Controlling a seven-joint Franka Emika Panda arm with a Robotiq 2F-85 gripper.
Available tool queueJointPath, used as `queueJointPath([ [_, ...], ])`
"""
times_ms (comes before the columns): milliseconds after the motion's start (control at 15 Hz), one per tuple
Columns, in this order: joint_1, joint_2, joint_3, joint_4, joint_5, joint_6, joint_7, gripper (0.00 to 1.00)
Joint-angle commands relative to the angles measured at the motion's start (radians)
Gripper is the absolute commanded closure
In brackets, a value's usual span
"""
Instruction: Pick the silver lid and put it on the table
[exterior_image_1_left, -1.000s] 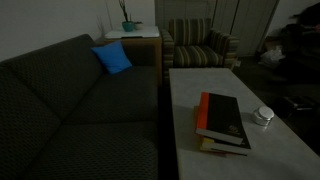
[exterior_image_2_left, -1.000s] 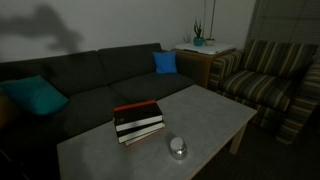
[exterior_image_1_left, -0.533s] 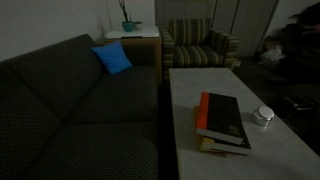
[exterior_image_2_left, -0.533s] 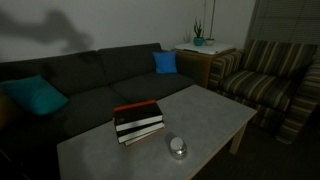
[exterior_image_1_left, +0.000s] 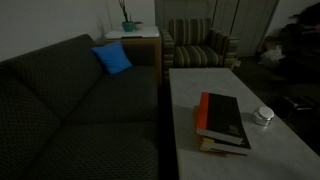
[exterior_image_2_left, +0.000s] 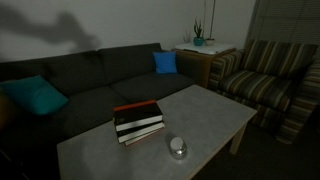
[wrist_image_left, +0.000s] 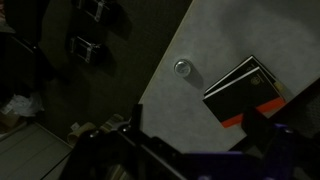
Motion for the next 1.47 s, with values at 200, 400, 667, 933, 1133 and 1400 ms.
queueJointPath([
  [200, -0.019, 0.031, 0.031, 0.02, -0.044, 0.007, 0.015, 0.0],
  [400, -0.046, 0.081, 0.026, 0.042, -0.11, 0.04, 0.014, 0.0],
  [667, -0.069, 0.188, -0.001, 0.092, -0.166, 0.103, -0.011, 0.0],
  [933, -0.059, 0.326, -0.062, 0.176, -0.112, 0.137, -0.084, 0.0],
  [1133, -0.064, 0.297, -0.05, 0.152, -0.13, 0.125, -0.05, 0.0],
  [1400, -0.079, 0.332, -0.047, 0.174, -0.183, 0.166, -0.019, 0.0],
])
